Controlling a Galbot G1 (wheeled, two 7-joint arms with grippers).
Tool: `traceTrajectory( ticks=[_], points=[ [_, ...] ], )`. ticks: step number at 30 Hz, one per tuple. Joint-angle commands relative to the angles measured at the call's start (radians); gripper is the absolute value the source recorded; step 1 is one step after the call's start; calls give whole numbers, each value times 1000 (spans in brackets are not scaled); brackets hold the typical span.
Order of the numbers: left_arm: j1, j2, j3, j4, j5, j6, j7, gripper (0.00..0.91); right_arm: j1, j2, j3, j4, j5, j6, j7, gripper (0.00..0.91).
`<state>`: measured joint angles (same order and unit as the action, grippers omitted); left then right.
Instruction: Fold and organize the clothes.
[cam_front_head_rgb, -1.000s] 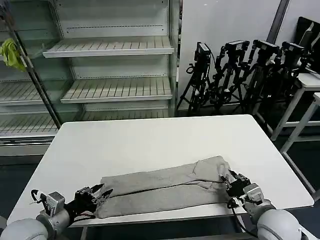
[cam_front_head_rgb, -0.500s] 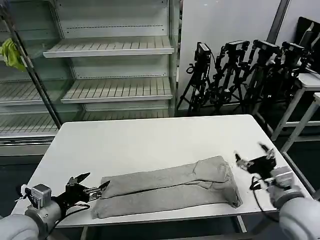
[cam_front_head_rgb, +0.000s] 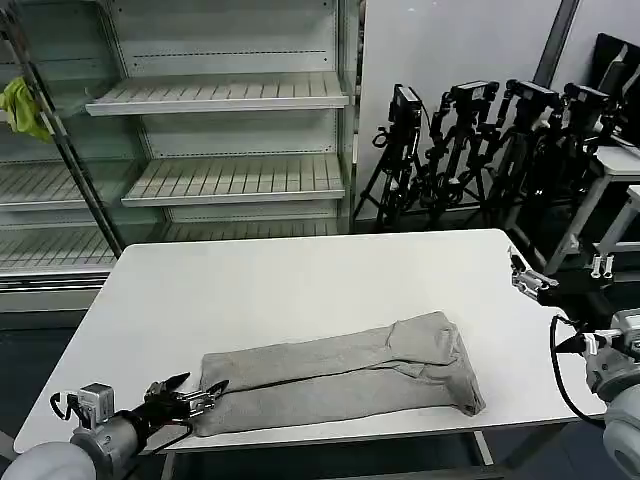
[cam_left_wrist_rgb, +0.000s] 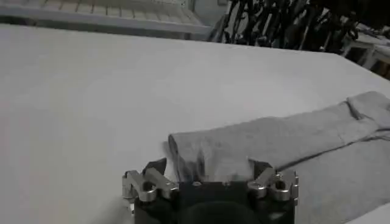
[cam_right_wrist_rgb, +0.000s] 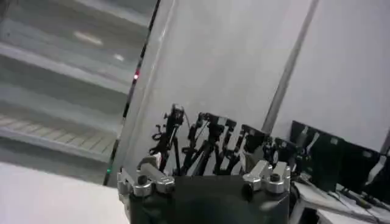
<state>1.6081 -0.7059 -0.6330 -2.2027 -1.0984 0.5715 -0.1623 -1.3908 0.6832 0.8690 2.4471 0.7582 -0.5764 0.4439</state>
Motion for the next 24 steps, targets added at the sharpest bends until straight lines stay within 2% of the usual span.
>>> traceTrajectory(
  ticks=[1, 9, 10, 11, 12, 13, 14, 24],
  points=[
    [-19, -34, 48, 41, -17, 5, -5, 907, 10, 41, 8, 32, 7, -1, 12, 907],
    [-25, -62, 67, 56, 10, 5, 11, 907, -10, 57, 2, 56, -6, -1, 18, 907],
    [-22, -64, 68, 55, 15, 5, 14, 877, -11, 59, 4, 59, -6, -1, 18, 907],
    [-20, -65, 68, 53, 19, 6, 16, 736, -12, 61, 4, 60, -6, -1, 20, 907],
    [-17, -70, 70, 51, 22, 6, 20, 302, -17, 62, 8, 64, -6, -1, 20, 907],
    [-15, -72, 70, 49, 27, 6, 20, 302, -22, 65, 13, 67, -6, -1, 19, 907],
    [-12, -73, 70, 47, 30, 6, 24, 50, -26, 66, 14, 69, -6, 0, 19, 907],
    [6, -98, 68, 35, 74, 5, 46, 50, -52, 91, 34, 82, -9, 2, 18, 907]
  ],
)
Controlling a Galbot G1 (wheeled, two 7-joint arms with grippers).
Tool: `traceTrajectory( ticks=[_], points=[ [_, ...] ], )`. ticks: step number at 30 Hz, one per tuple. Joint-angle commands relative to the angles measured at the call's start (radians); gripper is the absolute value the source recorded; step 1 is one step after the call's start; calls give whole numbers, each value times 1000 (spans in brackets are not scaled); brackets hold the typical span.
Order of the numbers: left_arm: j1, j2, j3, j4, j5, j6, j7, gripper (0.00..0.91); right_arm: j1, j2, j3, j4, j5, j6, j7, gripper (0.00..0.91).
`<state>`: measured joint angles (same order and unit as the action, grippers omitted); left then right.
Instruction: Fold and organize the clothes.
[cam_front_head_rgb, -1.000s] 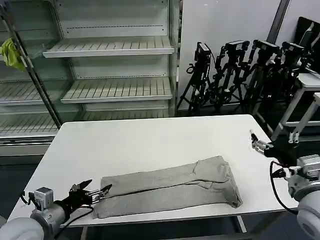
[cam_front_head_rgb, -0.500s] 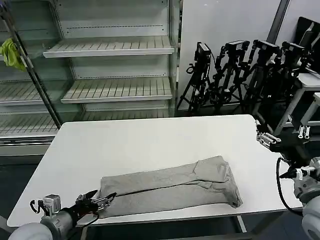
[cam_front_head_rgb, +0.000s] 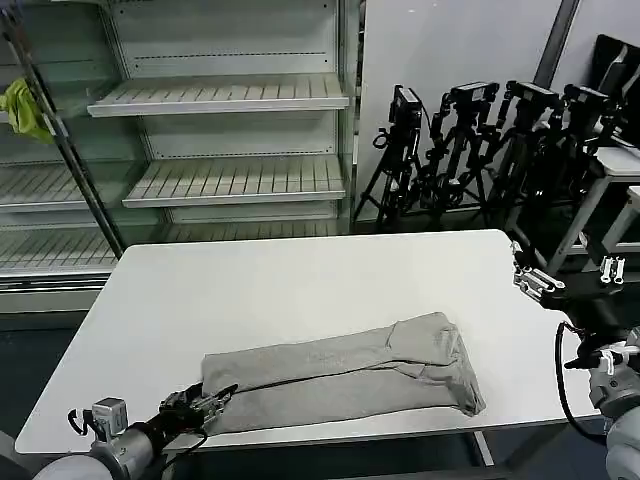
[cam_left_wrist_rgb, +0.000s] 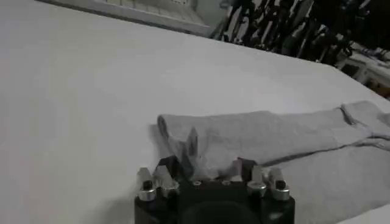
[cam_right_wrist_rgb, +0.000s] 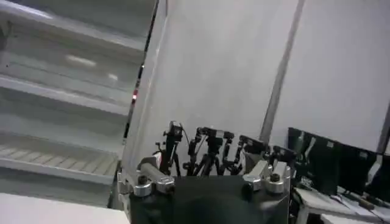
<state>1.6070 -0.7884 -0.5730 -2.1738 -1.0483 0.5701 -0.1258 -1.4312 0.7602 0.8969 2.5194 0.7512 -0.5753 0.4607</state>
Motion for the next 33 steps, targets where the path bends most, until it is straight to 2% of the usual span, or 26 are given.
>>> traceTrajectory(
  ticks=[1, 11, 18, 24, 33],
  points=[
    [7, -17, 7, 6, 25, 7, 9, 50, -14, 16, 7, 11, -4, 2, 1, 907],
    [-9, -52, 5, 7, 59, 6, 21, 40, -25, 37, 1, 17, -27, 8, -3, 907],
    [-27, -47, -30, 33, 117, -1, 34, 50, -2, 44, -12, 12, -32, 19, -6, 907],
    [-27, 4, -133, 99, 177, -12, 41, 40, 60, 47, -77, -12, -47, 32, -11, 907],
    [37, 90, -369, 186, 178, 1, 49, 40, 124, 65, -184, -42, -75, 53, -29, 907]
  ],
)
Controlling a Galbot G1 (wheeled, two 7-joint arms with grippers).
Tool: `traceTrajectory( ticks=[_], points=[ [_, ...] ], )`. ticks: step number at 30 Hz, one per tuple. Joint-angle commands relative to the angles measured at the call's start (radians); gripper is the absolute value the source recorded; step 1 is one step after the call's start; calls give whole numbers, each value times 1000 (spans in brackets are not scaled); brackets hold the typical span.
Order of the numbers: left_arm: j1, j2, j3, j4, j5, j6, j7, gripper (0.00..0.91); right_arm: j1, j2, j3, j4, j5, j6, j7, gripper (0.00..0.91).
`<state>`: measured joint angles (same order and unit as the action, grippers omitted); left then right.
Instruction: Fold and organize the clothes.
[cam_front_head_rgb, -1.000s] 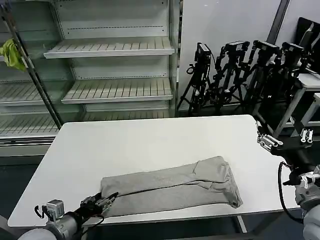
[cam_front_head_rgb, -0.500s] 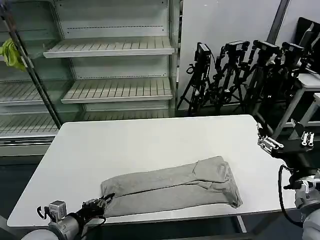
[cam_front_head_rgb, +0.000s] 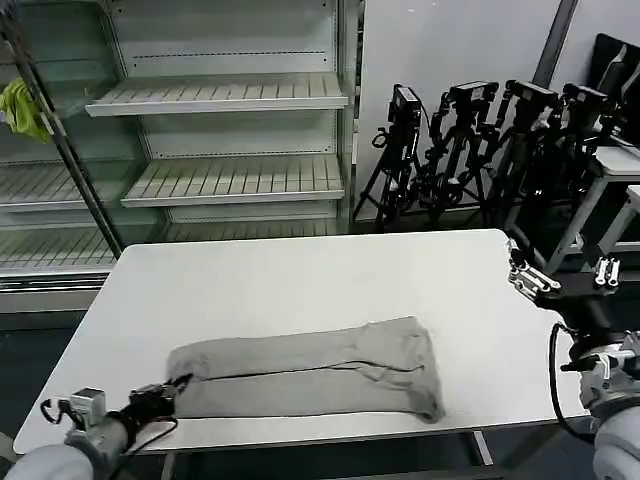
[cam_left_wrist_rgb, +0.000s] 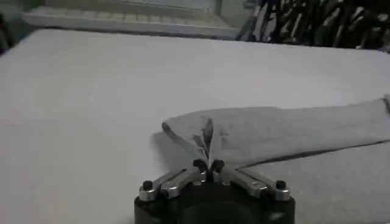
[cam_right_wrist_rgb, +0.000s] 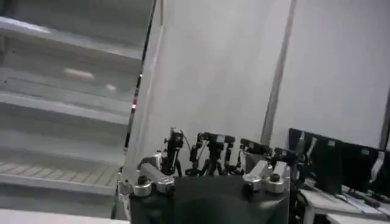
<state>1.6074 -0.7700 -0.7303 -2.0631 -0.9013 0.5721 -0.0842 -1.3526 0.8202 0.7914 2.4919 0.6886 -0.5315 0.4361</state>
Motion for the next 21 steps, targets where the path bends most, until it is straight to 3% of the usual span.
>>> traceTrajectory(
  ticks=[1, 6, 12, 21],
  points=[
    [44, 80, -224, 82, 31, -1, 8, 40, 47, 4, -80, -16, -13, 10, -6, 907],
    [107, 152, -349, 126, 35, 1, 15, 50, 59, -2, -94, -26, -14, 19, -12, 907],
    [174, 186, -435, 66, 9, 4, 25, 40, 52, 2, -101, -34, -16, 25, -14, 907],
    [118, 175, -263, -149, -175, 7, -9, 50, 17, -32, -101, -43, -35, 24, -9, 907]
  ],
)
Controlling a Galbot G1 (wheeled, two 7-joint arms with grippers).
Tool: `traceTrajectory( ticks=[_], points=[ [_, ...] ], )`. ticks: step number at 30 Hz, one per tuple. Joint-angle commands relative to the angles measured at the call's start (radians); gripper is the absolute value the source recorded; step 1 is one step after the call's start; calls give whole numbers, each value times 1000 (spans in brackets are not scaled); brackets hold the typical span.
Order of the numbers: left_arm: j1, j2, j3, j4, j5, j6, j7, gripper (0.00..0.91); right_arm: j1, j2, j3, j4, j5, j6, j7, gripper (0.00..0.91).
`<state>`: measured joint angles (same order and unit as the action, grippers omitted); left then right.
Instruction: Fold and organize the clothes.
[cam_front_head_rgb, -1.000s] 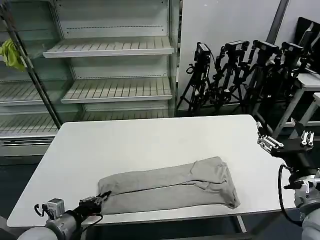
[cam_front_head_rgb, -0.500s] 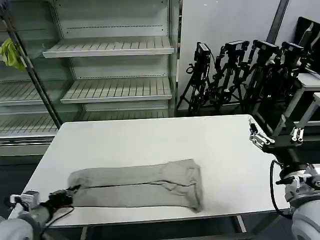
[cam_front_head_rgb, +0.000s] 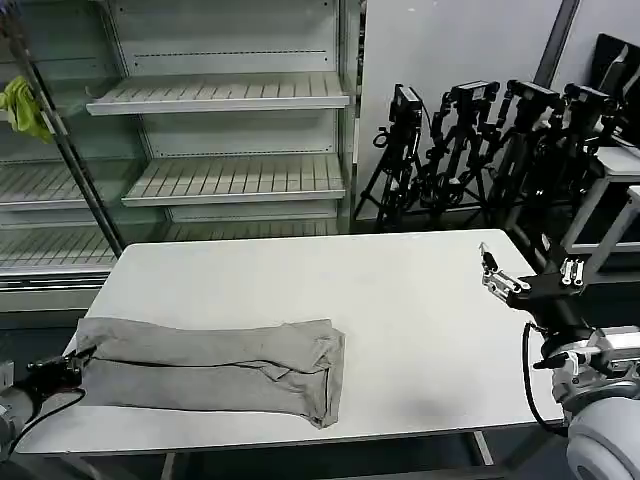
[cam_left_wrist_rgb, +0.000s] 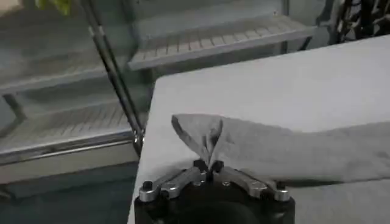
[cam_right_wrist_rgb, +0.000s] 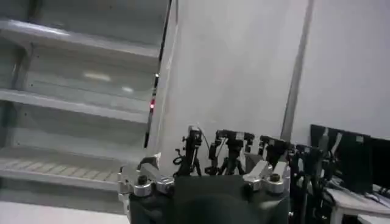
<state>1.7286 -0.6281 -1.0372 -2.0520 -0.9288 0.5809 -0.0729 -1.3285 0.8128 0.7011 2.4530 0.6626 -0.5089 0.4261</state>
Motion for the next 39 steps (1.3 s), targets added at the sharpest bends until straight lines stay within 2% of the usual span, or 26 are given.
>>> traceTrajectory(
  ticks=[1, 9, 14, 22, 27, 39],
  points=[
    [-27, 34, 66, -183, -189, -1, -29, 50, -13, -45, 1, -13, -7, 15, 0, 907],
    [-121, 47, 258, -239, -252, -3, -29, 50, -28, -191, 108, -80, 9, 70, -1, 907],
    [-153, 82, 349, -258, -259, -3, -26, 50, -80, -230, 187, -108, 17, 79, 5, 907],
    [-368, 80, 591, -249, -255, -3, -48, 50, -210, -154, 291, -102, 6, 78, 7, 907],
    [-480, 80, 702, -189, -255, -4, -48, 50, -284, -99, 335, -29, 3, 76, 6, 907],
    [-700, 28, 865, -86, -259, -3, -63, 50, -453, -23, 446, 98, -4, 84, -17, 907]
  ],
)
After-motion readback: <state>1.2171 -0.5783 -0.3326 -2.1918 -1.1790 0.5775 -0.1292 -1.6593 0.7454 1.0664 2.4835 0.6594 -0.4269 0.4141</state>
